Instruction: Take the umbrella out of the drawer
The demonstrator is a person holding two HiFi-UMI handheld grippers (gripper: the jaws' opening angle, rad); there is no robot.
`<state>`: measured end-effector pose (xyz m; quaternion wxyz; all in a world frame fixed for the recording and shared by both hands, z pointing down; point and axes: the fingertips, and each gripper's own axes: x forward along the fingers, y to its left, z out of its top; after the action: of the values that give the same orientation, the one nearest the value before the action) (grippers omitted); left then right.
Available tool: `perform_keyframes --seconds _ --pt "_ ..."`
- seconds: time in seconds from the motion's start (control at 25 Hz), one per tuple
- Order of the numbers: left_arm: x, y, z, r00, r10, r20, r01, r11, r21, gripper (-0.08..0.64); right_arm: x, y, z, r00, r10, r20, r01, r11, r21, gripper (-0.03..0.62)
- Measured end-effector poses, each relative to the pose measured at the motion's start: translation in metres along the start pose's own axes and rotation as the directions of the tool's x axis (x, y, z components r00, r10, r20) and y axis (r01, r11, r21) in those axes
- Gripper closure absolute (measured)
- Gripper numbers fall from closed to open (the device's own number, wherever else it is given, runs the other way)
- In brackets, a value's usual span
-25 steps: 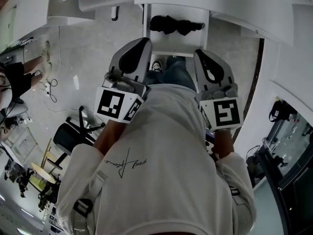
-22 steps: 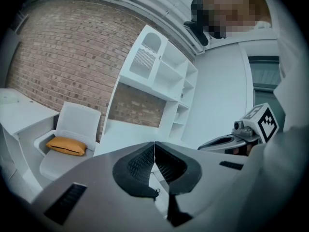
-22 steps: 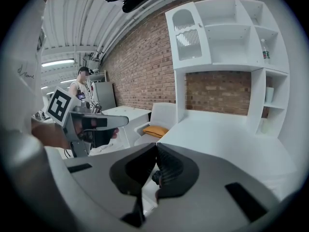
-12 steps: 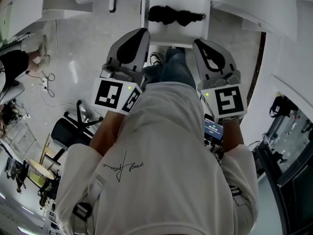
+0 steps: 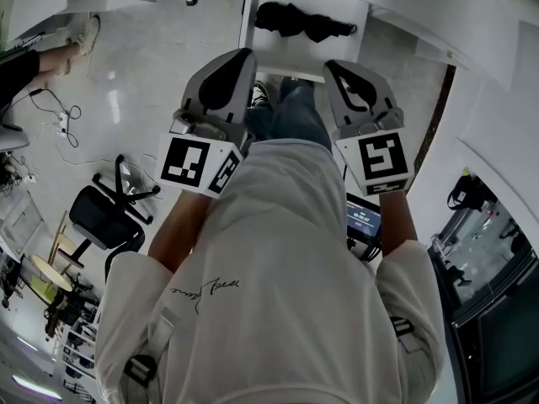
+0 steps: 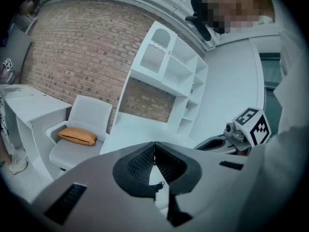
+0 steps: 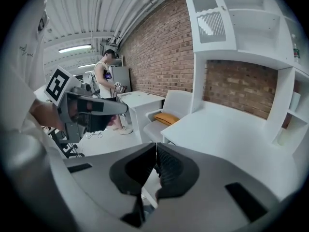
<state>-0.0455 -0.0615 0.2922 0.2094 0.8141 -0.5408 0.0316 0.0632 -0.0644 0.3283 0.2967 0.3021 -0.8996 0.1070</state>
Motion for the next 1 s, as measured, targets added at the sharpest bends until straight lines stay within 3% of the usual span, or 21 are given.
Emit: perform_keyframes --seconds 0.24,1.0 --pt "0.009 0.005 -0.009 0.999 0.021 -0.028 -0.022 1.000 -0.023 0.543 0.023 -0.007 -0.009 0.999 0.024 -0.049 -0.027 0.997 -0.068 0.568" --pt "0.031 0.006 -0.057 0.986 0.030 -0.165 -0.043 0.996 -0.074 0.543 0.070 -0.018 -0.056 0.981 0.108 -0.162 -0.128 0.985 -0.117 0.566"
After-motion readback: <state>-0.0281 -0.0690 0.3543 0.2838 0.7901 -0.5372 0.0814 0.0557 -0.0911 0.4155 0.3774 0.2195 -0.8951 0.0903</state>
